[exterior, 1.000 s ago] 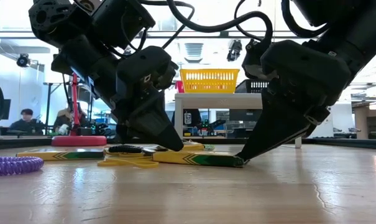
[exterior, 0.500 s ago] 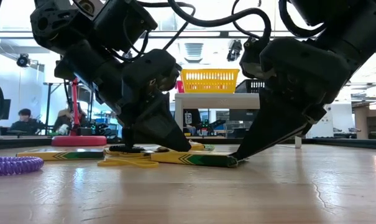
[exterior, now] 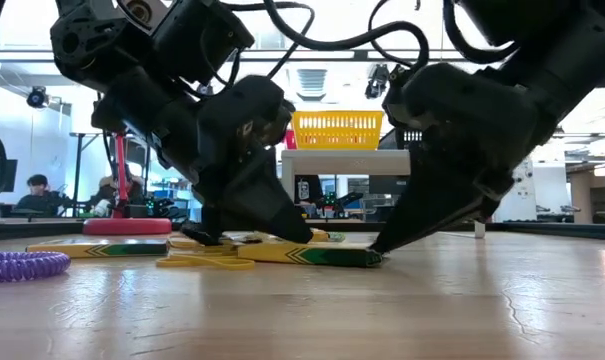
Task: Pick & Place Office Desk Supplies
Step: Put the crayon box into the yellow bin on the shelf
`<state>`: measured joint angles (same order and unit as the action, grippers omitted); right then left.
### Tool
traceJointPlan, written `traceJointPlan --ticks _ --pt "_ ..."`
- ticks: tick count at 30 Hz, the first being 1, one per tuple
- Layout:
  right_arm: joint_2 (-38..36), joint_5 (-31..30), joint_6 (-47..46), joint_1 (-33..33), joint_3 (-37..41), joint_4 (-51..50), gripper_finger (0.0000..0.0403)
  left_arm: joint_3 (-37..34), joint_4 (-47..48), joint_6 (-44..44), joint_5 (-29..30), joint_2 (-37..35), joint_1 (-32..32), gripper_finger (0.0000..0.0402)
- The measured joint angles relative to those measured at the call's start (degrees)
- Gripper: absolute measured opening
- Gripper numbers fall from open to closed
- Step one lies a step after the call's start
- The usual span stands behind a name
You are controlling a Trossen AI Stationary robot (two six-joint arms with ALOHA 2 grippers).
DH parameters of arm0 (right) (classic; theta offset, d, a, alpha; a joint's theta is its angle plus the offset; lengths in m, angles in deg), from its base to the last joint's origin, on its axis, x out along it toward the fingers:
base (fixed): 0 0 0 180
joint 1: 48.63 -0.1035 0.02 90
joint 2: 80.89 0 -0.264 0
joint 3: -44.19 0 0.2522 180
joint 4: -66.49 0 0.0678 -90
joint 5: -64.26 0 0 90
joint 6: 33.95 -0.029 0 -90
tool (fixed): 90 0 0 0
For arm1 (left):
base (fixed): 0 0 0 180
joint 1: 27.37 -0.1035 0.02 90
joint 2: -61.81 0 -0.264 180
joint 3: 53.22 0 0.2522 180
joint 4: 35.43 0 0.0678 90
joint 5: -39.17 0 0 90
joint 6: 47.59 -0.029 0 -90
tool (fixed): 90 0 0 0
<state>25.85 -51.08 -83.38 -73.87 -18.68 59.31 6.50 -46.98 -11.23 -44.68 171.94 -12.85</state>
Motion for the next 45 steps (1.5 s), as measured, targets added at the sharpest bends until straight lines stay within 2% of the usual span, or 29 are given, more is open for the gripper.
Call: traceJointPlan --ticks 5,14,24,30,34,39,45 --pt "1.78 0.18 0.12 0.94 0.02 2.1 0.0008 3.35 3.09 -2.33 -2.33 -0.13 0.1 0.0001" --pt "2.08 0.84 0.38 1.08 -0.02 2.07 0.0008 8.83 33.36 -1.21 -0.11 -7.21 0.4 0.0001" --pt "-0.15 0.99 1.63 1.03 0.09 0.34 0.0008 7.87 45.72 4.09 2.88 -11.74 0.66 0.0001" --pt "-1.88 0.96 -3.03 0.88 0.04 -3.3 0.0009 4.51 45.34 6.94 2.67 -11.68 0.66 0.0001" --pt "-0.24 0.48 -7.05 0.88 0.1 -5.09 0.0009 0.89 41.05 8.11 2.34 -11.74 0.66 0.0001" --pt "2.19 -0.13 -6.34 0.86 0.07 -0.85 0.0009 -3.09 32.31 8.52 2.43 -12.01 0.7 0.0001" --pt "2.41 -0.01 -3.67 0.95 -0.09 1.6 0.0009 -4.35 25.32 8.54 2.0 -11.38 0.76 0.0001"
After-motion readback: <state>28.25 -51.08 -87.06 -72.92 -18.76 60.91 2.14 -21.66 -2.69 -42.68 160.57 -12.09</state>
